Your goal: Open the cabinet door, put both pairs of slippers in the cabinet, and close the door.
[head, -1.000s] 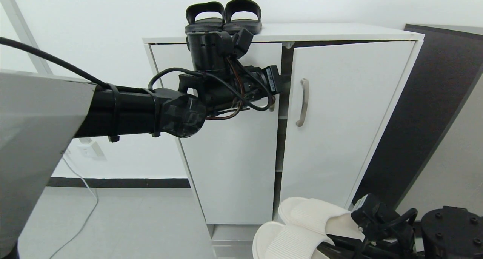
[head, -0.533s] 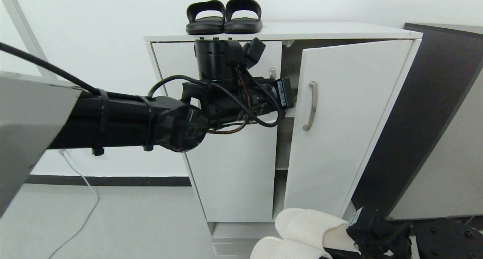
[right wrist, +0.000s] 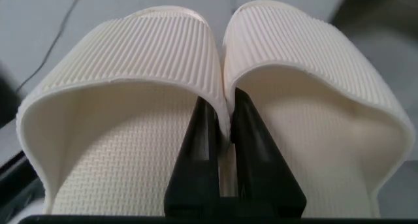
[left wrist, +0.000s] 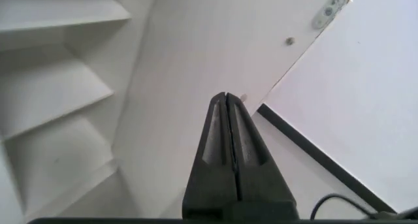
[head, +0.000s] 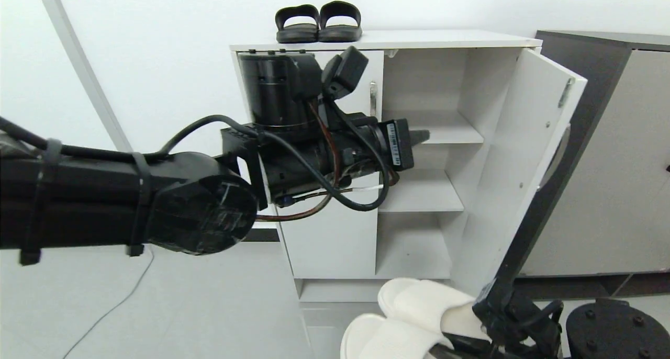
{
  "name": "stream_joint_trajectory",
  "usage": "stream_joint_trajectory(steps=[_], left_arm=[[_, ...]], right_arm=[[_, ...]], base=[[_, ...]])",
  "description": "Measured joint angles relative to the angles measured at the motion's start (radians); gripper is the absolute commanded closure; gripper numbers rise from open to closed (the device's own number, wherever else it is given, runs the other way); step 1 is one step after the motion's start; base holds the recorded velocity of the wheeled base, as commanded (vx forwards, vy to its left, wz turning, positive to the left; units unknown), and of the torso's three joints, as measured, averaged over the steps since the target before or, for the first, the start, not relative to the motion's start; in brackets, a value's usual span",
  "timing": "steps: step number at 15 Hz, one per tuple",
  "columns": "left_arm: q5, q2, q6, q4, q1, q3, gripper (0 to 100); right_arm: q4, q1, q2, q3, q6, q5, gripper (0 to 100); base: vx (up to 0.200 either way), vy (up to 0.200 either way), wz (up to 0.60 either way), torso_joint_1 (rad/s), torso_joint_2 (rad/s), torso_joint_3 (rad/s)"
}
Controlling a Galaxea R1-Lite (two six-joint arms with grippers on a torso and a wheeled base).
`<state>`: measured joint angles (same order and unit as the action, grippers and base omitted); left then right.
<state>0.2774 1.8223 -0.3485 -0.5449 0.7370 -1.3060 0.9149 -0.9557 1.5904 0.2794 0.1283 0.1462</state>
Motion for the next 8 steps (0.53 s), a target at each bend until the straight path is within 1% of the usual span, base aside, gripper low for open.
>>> stream_joint_trajectory(steps=[1,2,3,4,5,6,7,8], left_arm=[[-0.019,-0.033,0.002,0.001,-0.024,0.036,100],[-0.056,-0.076,0.01,0.001,-0.056,0.079,100],[-0.107,-0.119,0.023,0.002,-0.084,0.123,100],[-0.177,-0.167,0.046,0.012,-0.108,0.175,100],[-0.277,-0.23,0.087,0.026,-0.128,0.238,100],[-0.376,-0.298,0.128,0.04,-0.144,0.311,100],[-0.45,-0.373,0.159,0.046,-0.164,0.385,100],[-0.501,-0.463,0.183,0.059,-0.205,0.464,100]], right_arm=[[-0.003,0.023,0.02,0.036,0.025,0.059,100],[-0.001,0.046,0.052,0.089,0.056,0.142,100],[-0.001,0.074,0.086,0.136,0.077,0.221,100],[-0.003,0.105,0.126,0.176,0.087,0.295,100],[-0.004,0.138,0.17,0.224,0.094,0.358,100],[-0.003,0.176,0.206,0.264,0.097,0.4,100],[-0.004,0.211,0.237,0.297,0.098,0.424,100],[-0.003,0.246,0.264,0.325,0.099,0.439,100]], base=[[0.0,0.0,0.0,0.0,0.0,0.0],[0.0,0.0,0.0,0.0,0.0,0.0],[0.0,0.0,0.0,0.0,0.0,0.0],[0.0,0.0,0.0,0.0,0.0,0.0],[0.0,0.0,0.0,0.0,0.0,0.0],[0.0,0.0,0.0,0.0,0.0,0.0],[0.0,0.0,0.0,0.0,0.0,0.0],[0.0,0.0,0.0,0.0,0.0,0.0]])
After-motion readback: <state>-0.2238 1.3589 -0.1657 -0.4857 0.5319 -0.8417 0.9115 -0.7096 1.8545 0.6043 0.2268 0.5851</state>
